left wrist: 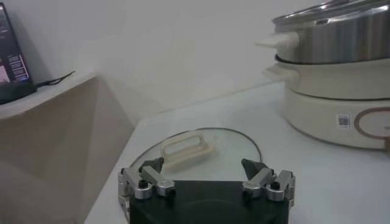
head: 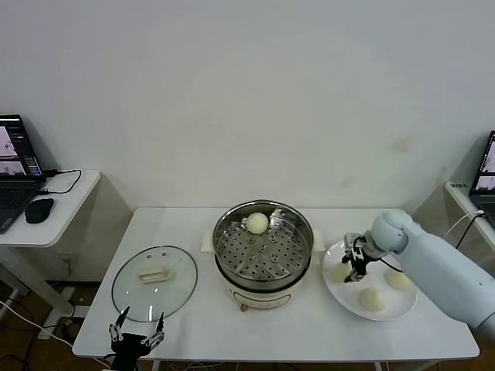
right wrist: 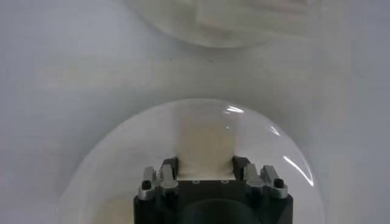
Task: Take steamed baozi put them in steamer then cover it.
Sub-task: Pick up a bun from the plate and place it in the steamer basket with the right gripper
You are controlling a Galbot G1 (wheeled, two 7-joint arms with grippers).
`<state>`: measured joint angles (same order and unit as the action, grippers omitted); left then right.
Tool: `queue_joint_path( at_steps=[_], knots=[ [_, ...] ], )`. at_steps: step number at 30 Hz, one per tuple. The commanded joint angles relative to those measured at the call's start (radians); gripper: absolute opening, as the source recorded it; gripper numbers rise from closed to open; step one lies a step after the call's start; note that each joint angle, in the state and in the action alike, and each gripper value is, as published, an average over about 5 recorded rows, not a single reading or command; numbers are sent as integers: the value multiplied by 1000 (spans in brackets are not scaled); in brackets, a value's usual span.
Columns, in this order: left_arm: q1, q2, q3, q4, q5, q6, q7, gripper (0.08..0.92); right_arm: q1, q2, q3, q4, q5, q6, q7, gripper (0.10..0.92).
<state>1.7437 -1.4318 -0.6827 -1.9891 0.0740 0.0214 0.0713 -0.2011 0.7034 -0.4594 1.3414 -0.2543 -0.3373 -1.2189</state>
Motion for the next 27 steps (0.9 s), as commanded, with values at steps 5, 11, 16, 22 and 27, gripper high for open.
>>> queue_joint_path(
  at_steps=[5, 11, 16, 22, 27],
  knots=[
    [-8, 0, 2, -12, 2, 1, 0, 823, 513, -75, -323, 113, 312, -83, -78, 552],
    [-13, 8, 5, -26, 8, 2, -1, 823, 676, 30, -427, 116, 465, -153, -92, 551],
    [-13, 11, 3, -37, 5, 1, -1, 823, 754, 144, -489, 113, 546, -202, -85, 552],
    [-15, 9, 3, -46, 5, 1, -2, 823, 773, 299, -548, 44, 574, -232, -75, 551],
    [-7, 1, 0, -56, 2, 0, -5, 823, 757, 422, -570, -30, 584, -247, -66, 552]
  ],
)
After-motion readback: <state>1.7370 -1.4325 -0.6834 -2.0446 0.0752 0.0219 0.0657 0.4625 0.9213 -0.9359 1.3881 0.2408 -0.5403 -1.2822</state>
